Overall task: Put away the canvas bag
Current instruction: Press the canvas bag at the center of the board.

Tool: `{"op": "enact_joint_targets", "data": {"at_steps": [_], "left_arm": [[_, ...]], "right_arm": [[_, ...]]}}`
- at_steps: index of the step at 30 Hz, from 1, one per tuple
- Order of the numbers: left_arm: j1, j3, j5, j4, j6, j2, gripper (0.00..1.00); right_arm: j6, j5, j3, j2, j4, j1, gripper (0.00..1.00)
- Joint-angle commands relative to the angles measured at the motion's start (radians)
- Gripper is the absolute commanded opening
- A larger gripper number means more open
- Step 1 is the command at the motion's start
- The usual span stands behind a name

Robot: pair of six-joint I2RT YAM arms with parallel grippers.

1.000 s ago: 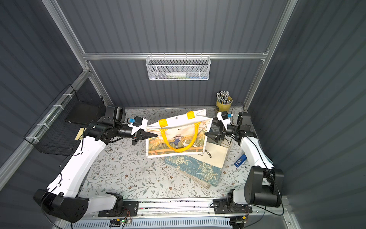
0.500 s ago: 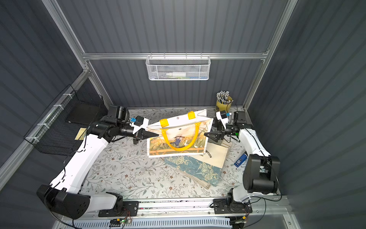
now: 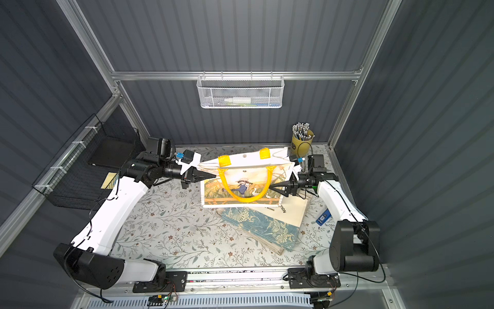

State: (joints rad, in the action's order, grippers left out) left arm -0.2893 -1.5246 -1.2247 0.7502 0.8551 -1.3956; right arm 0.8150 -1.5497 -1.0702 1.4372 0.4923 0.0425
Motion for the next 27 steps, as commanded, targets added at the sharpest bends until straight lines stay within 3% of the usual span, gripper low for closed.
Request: {"op": "enact_joint_targets", "data": {"at_steps": [1, 5, 6, 7, 8, 9, 10, 11, 15, 17, 19, 21, 27], "left_arm": [[-0.004, -0.052, -0.035, -0.082, -0.122, -0.02, 0.0], [-0.003, -0.075, 0.009, -0.154, -0.249, -0.047, 0.0], [-0.002, -0.074, 0.026, -0.185, -0.284, -0.052, 0.01], [-0.003, -0.073, 0.044, -0.205, -0.295, -0.054, 0.1], [-0.002, -0.074, 0.066, -0.216, -0.301, -0.056, 0.19], [-0.003, -0.07, 0.103, -0.235, -0.318, -0.056, 0.36], [-0.003, -0.054, 0.148, -0.287, -0.383, -0.055, 0.82], [-0.003, -0.036, 0.186, -0.355, -0.469, -0.052, 0.99], [-0.002, 0.0, 0.37, -0.498, -0.73, -0.053, 1.0], [-0.004, -0.002, 0.46, -0.502, -0.806, -0.058, 1.0], [-0.002, 0.009, 0.628, -0.525, -0.987, -0.063, 1.0], [-0.001, 0.024, 0.622, -0.531, -1.019, -0.063, 1.0], [0.002, 0.171, 0.654, -0.689, -1.137, 0.013, 1.0]], "right_arm": [[-0.012, -0.112, 0.024, -0.027, 0.025, 0.018, 0.54], [-0.023, -0.111, 0.04, -0.019, 0.013, 0.028, 0.22], [-0.013, -0.11, 0.03, -0.011, 0.023, 0.027, 0.08], [0.016, -0.11, 0.009, -0.003, 0.06, 0.027, 0.0], [0.052, -0.11, -0.016, 0.005, 0.108, 0.027, 0.0], [0.1, -0.111, -0.053, 0.019, 0.177, 0.027, 0.0], [0.149, -0.111, -0.095, 0.036, 0.259, 0.026, 0.0], [0.196, -0.112, -0.138, 0.053, 0.335, 0.027, 0.0], [0.556, -0.112, -0.354, 0.172, 0.845, 0.027, 0.0], [0.441, -0.112, -0.41, 0.217, 0.856, 0.023, 0.0], [0.452, -0.112, -0.409, 0.217, 0.855, 0.022, 0.0], [0.492, -0.112, -0.403, 0.198, 0.856, 0.014, 0.0], [0.445, -0.112, -0.453, 0.189, 0.856, -0.046, 0.0]]}}
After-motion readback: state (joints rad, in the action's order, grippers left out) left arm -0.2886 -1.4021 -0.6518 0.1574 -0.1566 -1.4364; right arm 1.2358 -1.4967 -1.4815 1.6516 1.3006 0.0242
